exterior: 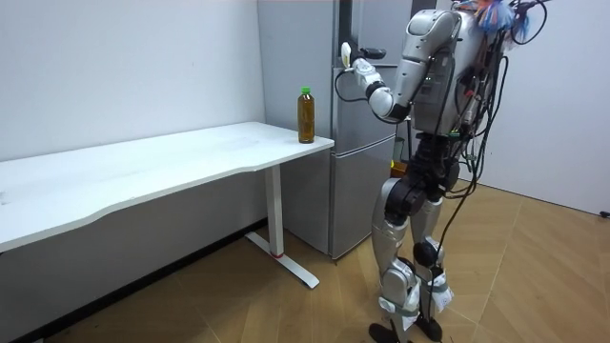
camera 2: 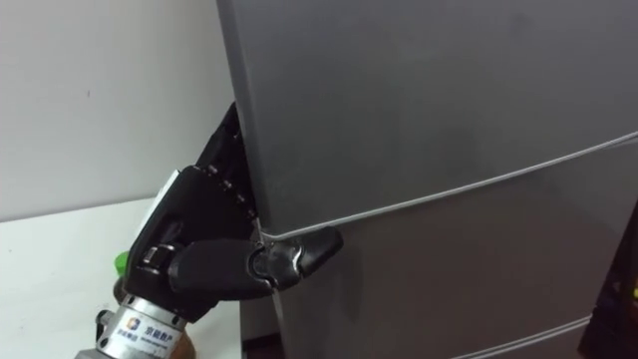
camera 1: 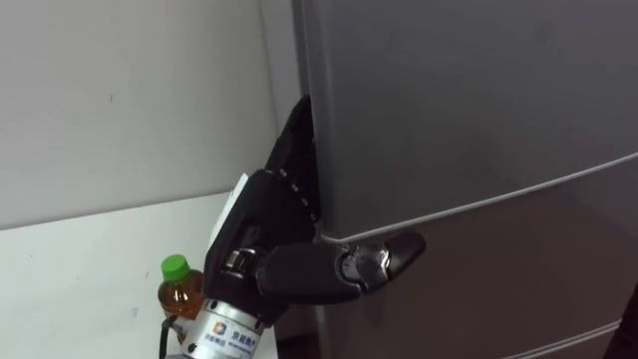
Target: Put the bottle in the upper fridge
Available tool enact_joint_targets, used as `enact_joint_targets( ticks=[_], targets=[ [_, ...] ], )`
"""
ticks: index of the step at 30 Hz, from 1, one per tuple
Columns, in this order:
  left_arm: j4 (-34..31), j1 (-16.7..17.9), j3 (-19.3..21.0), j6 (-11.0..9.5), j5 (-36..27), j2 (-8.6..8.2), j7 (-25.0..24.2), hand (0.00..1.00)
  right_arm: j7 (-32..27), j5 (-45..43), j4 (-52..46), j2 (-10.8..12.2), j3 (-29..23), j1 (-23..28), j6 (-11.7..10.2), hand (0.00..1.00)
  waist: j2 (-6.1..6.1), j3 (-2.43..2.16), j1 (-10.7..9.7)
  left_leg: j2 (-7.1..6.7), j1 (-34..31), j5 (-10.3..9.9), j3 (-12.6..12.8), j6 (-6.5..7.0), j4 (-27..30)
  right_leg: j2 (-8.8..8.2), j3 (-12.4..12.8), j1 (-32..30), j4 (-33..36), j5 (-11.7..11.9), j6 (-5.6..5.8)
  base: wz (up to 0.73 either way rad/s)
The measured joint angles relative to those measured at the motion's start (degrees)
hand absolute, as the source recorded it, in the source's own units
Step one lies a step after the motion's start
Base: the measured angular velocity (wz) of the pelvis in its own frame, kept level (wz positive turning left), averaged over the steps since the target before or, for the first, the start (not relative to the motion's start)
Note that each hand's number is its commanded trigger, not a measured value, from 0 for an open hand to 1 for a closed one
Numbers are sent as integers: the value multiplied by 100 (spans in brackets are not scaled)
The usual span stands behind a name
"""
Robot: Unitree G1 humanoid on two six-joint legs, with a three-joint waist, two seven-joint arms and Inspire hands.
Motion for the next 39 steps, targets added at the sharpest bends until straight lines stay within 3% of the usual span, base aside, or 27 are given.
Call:
enact_joint_targets(
  ticks=[1,9,13,19,21,22,23,24,30,39],
  targets=[
    [0,0,3,0,0,-4,-9,100,3,14,0,-1,0,0,0,0,4,-1,0,0,-15,0,0,0,9,-1,-9,-9,-1,0,0,3],
    [13,1,72,11,0,-48,-28,100,6,128,-2,-12,119,1,-5,0,12,5,-1,2,-125,0,-4,0,84,-2,-61,-17,-5,0,-1,5],
    [3,43,-189,-35,17,-71,-40,87,6,153,5,-41,224,-19,-79,0,-1,20,9,-5,-127,0,0,1,83,-5,-66,3,-11,0,-1,8],
    [14,93,-260,-168,134,-38,-40,69,8,241,83,-62,396,-39,-189,0,-4,26,1,-4,-99,1,2,1,80,2,-71,16,-89,0,-1,1],
    [14,93,-289,-212,120,-29,-40,52,11,293,98,-64,398,-39,-189,0,-10,29,2,-7,-99,0,0,1,76,1,-70,19,-87,0,-1,0],
    [14,93,-316,-249,119,-24,-40,38,20,317,121,-64,398,-42,-191,0,-18,35,3,-8,-100,0,3,1,74,0,-68,20,-82,0,0,0],
    [14,93,-326,-264,123,-24,-40,12,30,317,125,-64,398,-43,-193,0,-22,37,3,-8,-100,0,3,1,73,1,-66,21,-81,1,0,0],
    [14,93,-344,-285,120,-27,-40,0,49,329,134,-64,398,-48,-201,0,-32,44,0,-8,-99,0,2,1,71,0,-65,23,-82,2,0,0],
    [14,93,-540,-364,115,18,-157,0,53,355,205,-71,402,-112,-201,0,-84,77,-2,-12,-99,0,4,1,57,0,-61,19,-90,2,0,0],
    [36,96,-610,-372,115,50,-213,0,63,316,204,-83,401,-117,-197,0,-70,68,-6,-14,-92,0,3,2,63,-2,-50,19,-86,7,7,0]
  ],
)
